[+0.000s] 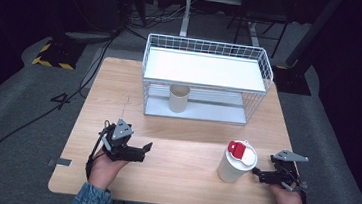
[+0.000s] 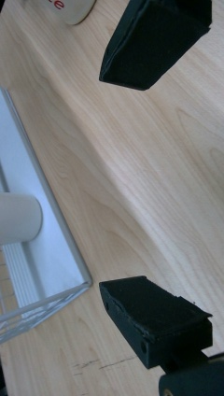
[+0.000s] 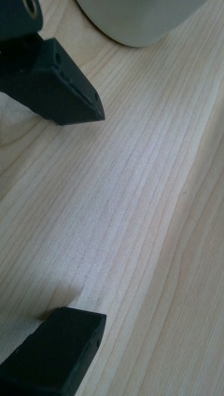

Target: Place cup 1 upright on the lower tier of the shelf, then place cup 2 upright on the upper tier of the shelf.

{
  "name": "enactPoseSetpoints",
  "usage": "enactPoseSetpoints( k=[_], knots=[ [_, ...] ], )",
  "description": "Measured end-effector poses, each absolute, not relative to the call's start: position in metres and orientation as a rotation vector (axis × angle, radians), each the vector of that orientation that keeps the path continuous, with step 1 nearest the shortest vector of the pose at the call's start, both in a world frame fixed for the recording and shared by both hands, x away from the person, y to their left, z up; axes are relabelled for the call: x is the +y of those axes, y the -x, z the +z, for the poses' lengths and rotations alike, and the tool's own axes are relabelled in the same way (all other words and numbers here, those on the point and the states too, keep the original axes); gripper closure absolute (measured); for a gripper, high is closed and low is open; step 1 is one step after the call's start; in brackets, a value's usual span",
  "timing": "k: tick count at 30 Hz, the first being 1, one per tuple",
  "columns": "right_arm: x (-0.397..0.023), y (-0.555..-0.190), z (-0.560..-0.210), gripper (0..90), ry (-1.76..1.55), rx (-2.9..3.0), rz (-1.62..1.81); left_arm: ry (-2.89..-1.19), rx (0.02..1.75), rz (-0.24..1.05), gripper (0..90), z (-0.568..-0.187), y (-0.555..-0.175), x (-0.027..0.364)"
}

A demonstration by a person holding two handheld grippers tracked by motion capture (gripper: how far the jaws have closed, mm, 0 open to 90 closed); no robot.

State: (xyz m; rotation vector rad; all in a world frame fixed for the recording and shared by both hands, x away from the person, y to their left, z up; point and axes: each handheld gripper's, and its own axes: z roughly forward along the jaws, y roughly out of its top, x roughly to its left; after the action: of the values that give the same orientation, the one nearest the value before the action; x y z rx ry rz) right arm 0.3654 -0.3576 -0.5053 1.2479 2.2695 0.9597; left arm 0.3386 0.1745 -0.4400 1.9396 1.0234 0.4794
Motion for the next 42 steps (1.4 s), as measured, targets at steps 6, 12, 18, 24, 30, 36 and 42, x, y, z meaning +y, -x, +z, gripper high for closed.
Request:
enactPoseSetpoints(
  k=[6, 12, 18, 24, 30, 36, 42],
  knots=[
    [-0.357, -0.365, -0.505, 4.5, -1.248, 2.269, 0.959, -1.931, 1.058, 0.473, 3.5, -0.446, -0.333, 0.183],
    [-0.357, -0.365, -0.505, 4.4, -1.249, 2.269, 0.959, -1.943, 1.102, 0.482, 3.5, -0.454, -0.329, 0.193],
    [-0.358, -0.364, -0.505, 4.4, -1.248, 2.273, 0.962, -2.009, 1.133, 0.444, 3.5, -0.471, -0.328, 0.198],
    [-0.358, -0.364, -0.505, 4.4, -1.248, 2.273, 0.962, -2.071, 1.135, 0.42, 3.5, -0.479, -0.329, 0.196],
    [-0.358, -0.364, -0.505, 4.4, -1.248, 2.272, 0.96, -2.109, 1.156, 0.38, 3.5, -0.488, -0.331, 0.194],
    [-0.358, -0.364, -0.505, 4.4, -1.248, 2.273, 0.962, -2.114, 1.21, 0.359, 3.3, -0.496, -0.334, 0.196],
    [-0.358, -0.364, -0.505, 4.4, -1.243, 2.276, 0.962, -2.173, 1.207, 0.396, 1.4, -0.503, -0.335, 0.188]
  ],
)
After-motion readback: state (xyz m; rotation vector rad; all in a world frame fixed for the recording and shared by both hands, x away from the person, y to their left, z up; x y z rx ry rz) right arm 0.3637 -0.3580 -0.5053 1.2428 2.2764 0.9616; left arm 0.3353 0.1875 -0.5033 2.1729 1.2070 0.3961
